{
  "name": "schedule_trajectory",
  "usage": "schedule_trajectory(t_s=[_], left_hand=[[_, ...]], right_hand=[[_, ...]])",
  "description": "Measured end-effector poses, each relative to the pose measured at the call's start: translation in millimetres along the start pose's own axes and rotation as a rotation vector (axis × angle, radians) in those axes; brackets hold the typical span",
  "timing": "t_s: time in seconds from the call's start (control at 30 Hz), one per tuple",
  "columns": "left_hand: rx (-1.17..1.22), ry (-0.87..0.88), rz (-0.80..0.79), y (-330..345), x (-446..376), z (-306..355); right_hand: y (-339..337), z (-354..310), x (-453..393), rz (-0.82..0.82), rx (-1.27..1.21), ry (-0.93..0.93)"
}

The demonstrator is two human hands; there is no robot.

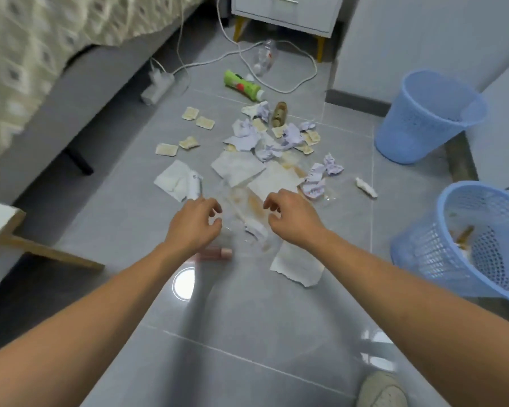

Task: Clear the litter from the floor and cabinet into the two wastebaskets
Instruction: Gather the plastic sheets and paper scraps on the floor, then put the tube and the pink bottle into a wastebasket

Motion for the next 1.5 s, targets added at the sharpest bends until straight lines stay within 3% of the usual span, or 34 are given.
schedule_trajectory(t_s=[0.1, 0.23, 0.43, 0.57, 0.73, 0.93, 1.2, 1.33, 1.5], left_hand=[[-0.021, -0.178, 0.007, 5.6, 13.0, -62.5], [0.138, -0.441, -0.016, 22.6, 2.4, -106.7], [0.12, -0.501, -0.075, 76.2, -44.6, -104.7], [0.1, -0.516, -0.012, 89.8, -55.6, -94.8], [0.149, -0.515, 0.107, 66.9, -47.6, -79.4], [0.248, -0.375, 0.188, -2.1, -45.5, -25.3], [0.462, 0.049, 0.149, -53.5, -52.6, 191.8], [0.538, 0.238, 0.105, -52.8, -52.6, 298.9], [0.558, 0.261, 0.093, -53.7, -81.5, 375.0]], right_hand=[[55.3, -20.7, -11.1, -0.17, 0.033, -0.01], [126.2, -36.5, -13.7, -0.331, 0.093, -0.055], [178.2, -20.7, -12.1, -0.247, 0.1, -0.043], [174.0, -13.1, -7.9, -0.199, 0.008, -0.052], [113.5, 7.2, -1.8, -0.083, -0.064, -0.059], [0.5, 30.4, 18.6, 0.072, -0.076, 0.003], [-176.1, 106.5, 117.2, 0.489, -0.056, 0.256], [-238.7, 156.3, 166.0, 0.615, -0.039, 0.417], [-301.1, 197.3, 166.9, 0.705, 0.003, 0.458]])
Point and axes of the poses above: each hand's wrist, its own x-axis away from the middle knuckle, its own y-axis out of the palm, z = x × y, the point moved 6 cm from there along -x, towards the middle knuckle, and after that the axes turned 11 degrees about -x, right-handed, at the moved point
